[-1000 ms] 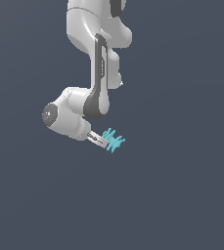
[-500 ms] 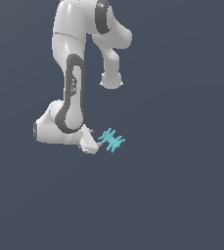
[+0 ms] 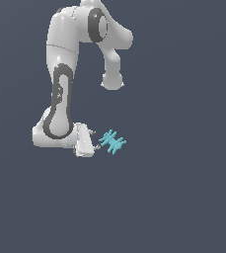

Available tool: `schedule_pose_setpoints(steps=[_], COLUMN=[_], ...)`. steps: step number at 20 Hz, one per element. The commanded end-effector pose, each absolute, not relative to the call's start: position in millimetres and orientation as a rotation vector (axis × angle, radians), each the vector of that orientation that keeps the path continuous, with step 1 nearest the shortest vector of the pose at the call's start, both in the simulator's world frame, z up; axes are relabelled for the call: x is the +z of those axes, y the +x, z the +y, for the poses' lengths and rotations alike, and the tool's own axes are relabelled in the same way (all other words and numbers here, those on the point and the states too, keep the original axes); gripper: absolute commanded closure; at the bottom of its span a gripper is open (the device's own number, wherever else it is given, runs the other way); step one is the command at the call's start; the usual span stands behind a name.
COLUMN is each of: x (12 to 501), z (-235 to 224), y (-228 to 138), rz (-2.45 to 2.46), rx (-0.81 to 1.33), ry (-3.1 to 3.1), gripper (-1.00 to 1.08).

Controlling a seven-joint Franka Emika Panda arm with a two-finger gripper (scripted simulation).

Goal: Pick up the object and move it to a goal position.

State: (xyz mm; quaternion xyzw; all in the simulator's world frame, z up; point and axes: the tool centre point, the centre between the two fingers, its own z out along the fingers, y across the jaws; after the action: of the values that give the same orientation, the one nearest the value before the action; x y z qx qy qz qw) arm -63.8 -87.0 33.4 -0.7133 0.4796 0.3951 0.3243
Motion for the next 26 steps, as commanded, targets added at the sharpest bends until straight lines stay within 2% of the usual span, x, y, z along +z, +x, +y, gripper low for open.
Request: schedule_pose_setpoints(steps=[1, 17, 18, 26], x=[33.6, 20.3, 20.3, 20.3], z=[-86.9, -61.6, -61.6, -61.6], y=[-63.4, -71.9, -71.9, -71.9], rz=[1.261, 1.264, 1.264, 1.264], rx=[1.049, 1.052, 1.052, 1.052], ry=[-1.84, -1.836, -1.836, -1.836], gripper=[-1.0, -1.0, 1.08, 1.08])
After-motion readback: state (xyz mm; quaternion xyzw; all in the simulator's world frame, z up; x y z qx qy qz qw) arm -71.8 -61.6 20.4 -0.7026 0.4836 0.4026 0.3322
